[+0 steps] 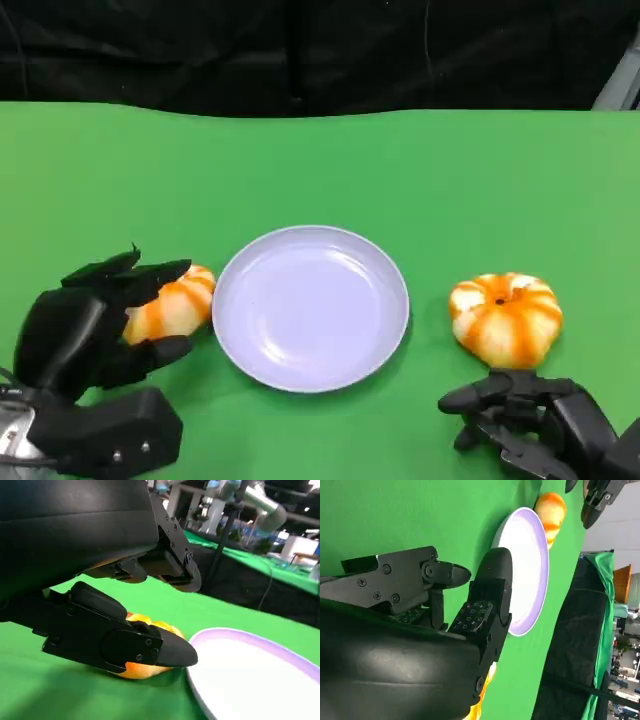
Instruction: Grasp the bread from the table and place it into the plate.
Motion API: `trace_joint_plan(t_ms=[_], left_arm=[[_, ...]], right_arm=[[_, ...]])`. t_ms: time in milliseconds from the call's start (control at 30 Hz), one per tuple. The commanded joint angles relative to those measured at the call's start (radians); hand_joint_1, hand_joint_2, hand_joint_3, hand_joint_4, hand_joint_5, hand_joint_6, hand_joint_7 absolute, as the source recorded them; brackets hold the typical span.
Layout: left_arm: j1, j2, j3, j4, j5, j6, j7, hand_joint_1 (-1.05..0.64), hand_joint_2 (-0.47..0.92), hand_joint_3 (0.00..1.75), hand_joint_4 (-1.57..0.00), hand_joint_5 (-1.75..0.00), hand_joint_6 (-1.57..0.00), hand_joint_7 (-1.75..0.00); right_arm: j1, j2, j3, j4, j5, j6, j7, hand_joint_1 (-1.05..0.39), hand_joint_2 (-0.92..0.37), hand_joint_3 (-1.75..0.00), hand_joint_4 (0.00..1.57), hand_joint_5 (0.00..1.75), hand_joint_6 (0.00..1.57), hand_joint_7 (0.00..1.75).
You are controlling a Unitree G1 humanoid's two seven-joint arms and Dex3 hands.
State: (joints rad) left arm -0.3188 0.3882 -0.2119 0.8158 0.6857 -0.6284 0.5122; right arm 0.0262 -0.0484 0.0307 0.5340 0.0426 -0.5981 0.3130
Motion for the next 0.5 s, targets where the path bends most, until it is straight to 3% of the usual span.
trace_joint_plan(t_ms=[33,500], left_arm=[[-0.051,0.014,-0.026,0.078,-0.016,-0.003,-0.003,-0.74,0.92,0.26,-0.48,-0.01,-0.61,0.0],[-0.111,0.005,-0.07,0.206,-0.048,-0.007,-0.003,-0.76,0.92,0.26,-0.5,-0.01,-0.6,0.0]], right_arm=[[0.005,-0.011,-0.006,-0.005,-0.001,-0.011,-0.01,-0.04,-0.92,-0.4,0.8,1.21,1.03,0.46],[0.009,-0.009,-0.007,-0.008,0.008,-0.009,-0.004,-0.04,-0.92,-0.4,0.79,1.21,1.03,0.46]])
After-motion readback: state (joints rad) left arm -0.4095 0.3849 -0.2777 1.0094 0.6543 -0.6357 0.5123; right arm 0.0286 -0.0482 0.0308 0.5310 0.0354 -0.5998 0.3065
